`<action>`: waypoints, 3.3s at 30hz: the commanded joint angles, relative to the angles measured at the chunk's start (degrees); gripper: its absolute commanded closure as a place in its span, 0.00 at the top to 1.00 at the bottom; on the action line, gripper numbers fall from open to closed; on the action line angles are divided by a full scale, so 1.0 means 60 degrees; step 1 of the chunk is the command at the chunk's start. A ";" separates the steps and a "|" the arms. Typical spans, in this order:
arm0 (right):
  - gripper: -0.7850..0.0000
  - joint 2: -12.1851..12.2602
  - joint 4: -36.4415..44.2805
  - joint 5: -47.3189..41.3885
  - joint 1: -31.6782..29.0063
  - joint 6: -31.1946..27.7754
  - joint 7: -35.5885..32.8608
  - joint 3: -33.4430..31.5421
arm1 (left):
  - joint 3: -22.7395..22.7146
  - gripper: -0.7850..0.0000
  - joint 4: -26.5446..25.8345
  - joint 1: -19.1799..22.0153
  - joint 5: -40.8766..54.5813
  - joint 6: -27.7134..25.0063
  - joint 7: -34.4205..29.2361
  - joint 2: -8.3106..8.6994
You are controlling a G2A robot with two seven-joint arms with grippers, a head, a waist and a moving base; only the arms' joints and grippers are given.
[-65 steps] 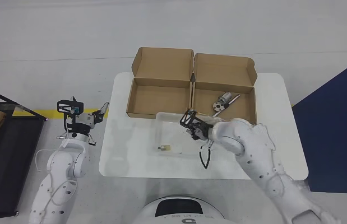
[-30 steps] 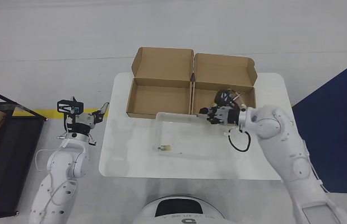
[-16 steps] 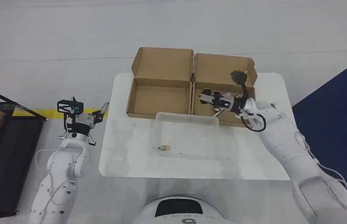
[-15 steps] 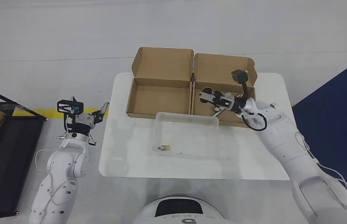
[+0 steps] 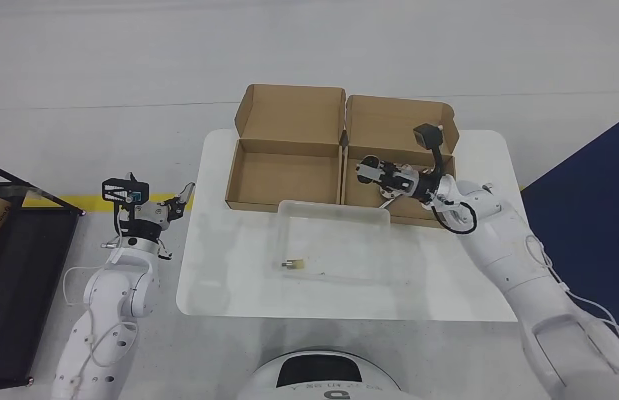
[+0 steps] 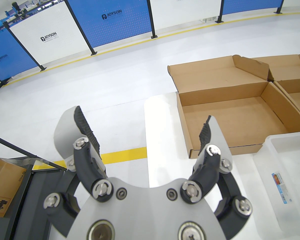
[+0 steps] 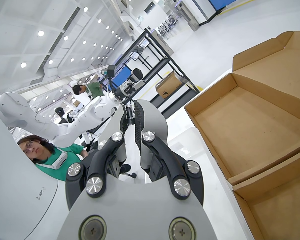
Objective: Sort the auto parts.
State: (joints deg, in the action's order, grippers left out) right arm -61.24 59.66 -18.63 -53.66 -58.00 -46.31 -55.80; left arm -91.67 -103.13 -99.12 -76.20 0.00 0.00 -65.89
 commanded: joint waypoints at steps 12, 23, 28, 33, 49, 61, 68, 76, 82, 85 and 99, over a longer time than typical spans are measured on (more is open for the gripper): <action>0.00 0.0013 0.0120 -0.0042 -0.0092 0.0215 0.0164 -0.0066 | 0.0000 1.00 0.0000 0.0000 0.0000 0.0000 0.0000 0.0000; 0.00 0.0131 -0.0014 -0.5551 -0.0198 0.2925 -0.2922 -0.0290 | 0.0000 1.00 0.0000 0.0000 0.0000 0.0000 0.0000 0.0000; 0.00 0.0032 -0.0462 -0.7396 0.0074 0.4717 -0.4716 -0.0673 | 0.0000 1.00 0.0000 0.0000 0.0000 0.0000 0.0000 0.0000; 0.00 -0.0209 -0.0716 -0.8311 0.0184 0.5907 -0.5907 -0.1048 | 0.0000 1.00 0.0000 0.0000 0.0000 0.0000 0.0000 0.0000; 0.00 -0.0950 -0.1311 -0.6880 0.0367 0.6109 -0.6109 -0.1649 | 0.0000 1.00 0.0000 0.0000 0.0000 0.0000 0.0000 0.0000; 0.00 -0.1912 -0.3017 -0.3520 0.1518 0.4584 -0.3792 0.0634 | 0.0000 1.00 0.0000 0.0000 0.0000 0.0000 0.0000 0.0000; 0.00 -0.2689 -0.3999 -0.0607 0.2344 0.5127 -0.0626 0.2255 | 0.0000 1.00 0.0000 0.0000 0.0000 0.0000 0.0000 0.0000; 0.00 -0.3205 -0.4481 0.2623 0.2928 0.6995 0.2625 0.3375 | 0.0000 1.00 0.0000 0.0000 0.0000 0.0000 0.0000 0.0000; 0.24 -0.3492 -0.4676 0.3282 0.2982 0.7913 0.2967 0.3675 | 0.0000 1.00 0.0000 0.0000 0.0000 0.0000 0.0000 0.0000; 0.40 -0.3625 -0.4800 0.3491 0.3015 0.8176 0.3018 0.3768 | 0.0000 1.00 0.0000 0.0000 0.0000 0.0000 0.0000 0.0000; 1.00 -0.2715 -0.4649 0.1534 0.2396 0.1555 0.1091 0.1747 | 0.0000 1.00 0.0000 0.0000 0.0000 0.0000 0.0000 0.0000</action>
State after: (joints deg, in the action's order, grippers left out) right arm -78.60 31.16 -8.26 -38.44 -43.45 -38.21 -43.60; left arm -91.67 -103.13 -99.12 -76.20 0.00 0.00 -65.89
